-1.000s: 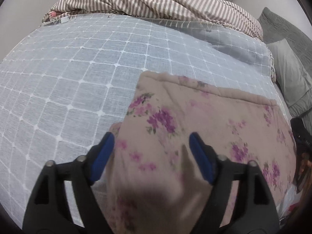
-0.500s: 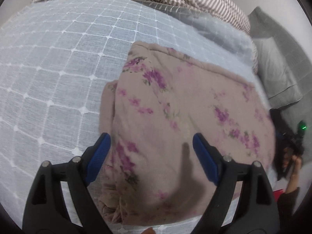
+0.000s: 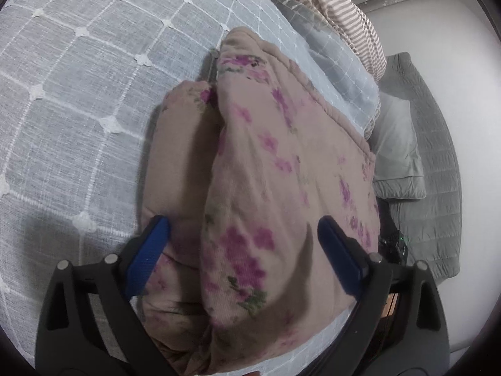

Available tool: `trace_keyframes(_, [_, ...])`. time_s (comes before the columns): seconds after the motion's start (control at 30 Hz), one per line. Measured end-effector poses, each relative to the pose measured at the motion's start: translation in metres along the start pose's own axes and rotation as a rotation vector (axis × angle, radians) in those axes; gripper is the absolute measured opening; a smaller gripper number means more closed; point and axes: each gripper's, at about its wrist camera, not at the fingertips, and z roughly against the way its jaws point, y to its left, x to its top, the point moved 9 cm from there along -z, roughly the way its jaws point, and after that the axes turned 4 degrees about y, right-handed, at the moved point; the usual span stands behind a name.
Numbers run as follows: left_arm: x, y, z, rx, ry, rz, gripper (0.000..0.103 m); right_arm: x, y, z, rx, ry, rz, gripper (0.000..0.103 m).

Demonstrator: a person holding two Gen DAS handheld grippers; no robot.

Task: Fold large clothes
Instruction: 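Grasp the folded bundle with the left tool while the right tool grasps it too, fold again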

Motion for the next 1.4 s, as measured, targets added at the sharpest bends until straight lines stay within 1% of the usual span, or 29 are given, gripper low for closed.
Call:
trace_keyframes(0.07, [0.001, 0.002, -0.002, 0.032, 0.002, -0.010, 0.095, 0.001, 0.001, -0.008, 0.054, -0.001, -0.010, 0.091])
trace_keyframes(0.1, [0.002, 0.003, -0.003, 0.042, 0.004, -0.013, 0.096, 0.003, 0.004, -0.010, 0.077, -0.017, -0.001, 0.093])
trace_keyframes(0.13, [0.003, 0.004, -0.004, 0.058, 0.007, -0.018, 0.097, 0.004, 0.006, -0.011, 0.084, -0.028, 0.008, 0.095])
trace_keyframes(0.17, [0.005, 0.006, -0.005, 0.075, 0.010, -0.020, 0.101, 0.006, 0.008, -0.013, 0.080, -0.036, 0.016, 0.095])
trace_keyframes(0.2, [0.006, 0.010, -0.007, 0.105, 0.012, -0.021, 0.101, 0.007, 0.011, -0.016, 0.069, -0.039, 0.025, 0.096])
trace_keyframes(0.23, [0.006, 0.013, -0.011, 0.106, 0.024, -0.017, 0.101, 0.008, 0.015, -0.019, 0.046, -0.039, 0.036, 0.097])
trace_keyframes(0.27, [0.006, 0.015, -0.014, 0.089, 0.034, -0.007, 0.102, 0.008, 0.017, -0.021, 0.034, -0.036, 0.041, 0.098])
trace_keyframes(0.33, [0.008, 0.015, -0.018, 0.052, 0.017, 0.001, 0.102, 0.008, 0.021, -0.022, 0.003, -0.031, 0.056, 0.099])
trace_keyframes(0.43, [0.007, 0.010, -0.024, 0.014, -0.003, -0.006, 0.102, 0.007, 0.022, -0.022, -0.003, -0.039, 0.062, 0.098])
trace_keyframes(0.5, [0.007, 0.005, -0.028, 0.003, -0.011, -0.011, 0.102, 0.008, 0.023, -0.021, 0.002, -0.057, 0.063, 0.096])
trace_keyframes(0.53, [0.007, 0.003, -0.029, 0.004, -0.014, -0.016, 0.099, 0.007, 0.023, -0.021, 0.001, -0.067, 0.066, 0.090])
trace_keyframes(0.57, [0.006, 0.001, -0.029, 0.014, -0.020, -0.023, 0.092, 0.004, 0.027, -0.020, 0.006, -0.073, 0.085, 0.081])
trace_keyframes(0.6, [0.005, -0.002, -0.028, 0.031, -0.037, -0.032, 0.074, 0.001, 0.031, -0.020, 0.013, -0.074, 0.109, 0.077])
trace_keyframes(0.63, [0.004, -0.007, -0.023, 0.033, -0.061, -0.043, 0.057, 0.001, 0.037, -0.022, 0.015, -0.081, 0.137, 0.068])
trace_keyframes(0.67, [0.003, -0.010, -0.018, 0.025, -0.083, -0.052, 0.046, -0.001, 0.046, -0.020, 0.019, -0.097, 0.171, 0.061])
trace_keyframes(0.77, [0.001, -0.027, 0.004, -0.014, -0.154, -0.070, 0.036, -0.006, 0.079, -0.007, 0.073, -0.151, 0.244, 0.052])
trace_keyframes(0.83, [0.000, -0.035, 0.015, -0.025, -0.178, -0.098, 0.034, -0.012, 0.113, 0.003, 0.086, -0.183, 0.315, 0.049])
trace_keyframes(0.97, [-0.002, -0.061, 0.045, -0.054, -0.225, -0.178, 0.032, -0.027, 0.180, 0.013, 0.073, -0.216, 0.455, 0.044])
trace_keyframes(1.07, [-0.003, -0.071, 0.076, -0.019, -0.285, -0.237, 0.032, -0.041, 0.238, 0.004, 0.053, -0.203, 0.559, 0.042])
trace_keyframes(1.1, [-0.002, -0.071, 0.090, -0.005, -0.311, -0.250, 0.032, -0.045, 0.251, -0.001, 0.050, -0.193, 0.582, 0.041])
trace_keyframes(1.2, [0.001, -0.057, 0.139, 0.040, -0.395, -0.260, 0.032, -0.058, 0.294, -0.033, 0.064, -0.157, 0.625, 0.040])
trace_keyframes(1.27, [0.003, -0.040, 0.172, 0.066, -0.446, -0.248, 0.032, -0.061, 0.315, -0.053, 0.083, -0.139, 0.635, 0.039])
trace_keyframes(1.3, [0.002, -0.026, 0.195, 0.084, -0.478, -0.232, 0.032, -0.061, 0.324, -0.064, 0.098, -0.128, 0.640, 0.039])
trace_keyframes(1.37, [0.003, -0.003, 0.224, 0.109, -0.523, -0.202, 0.032, -0.063, 0.346, -0.088, 0.135, -0.101, 0.647, 0.039])
trace_keyframes(1.4, [0.003, 0.015, 0.242, 0.122, -0.552, -0.179, 0.032, -0.062, 0.353, -0.098, 0.147, -0.091, 0.649, 0.039])
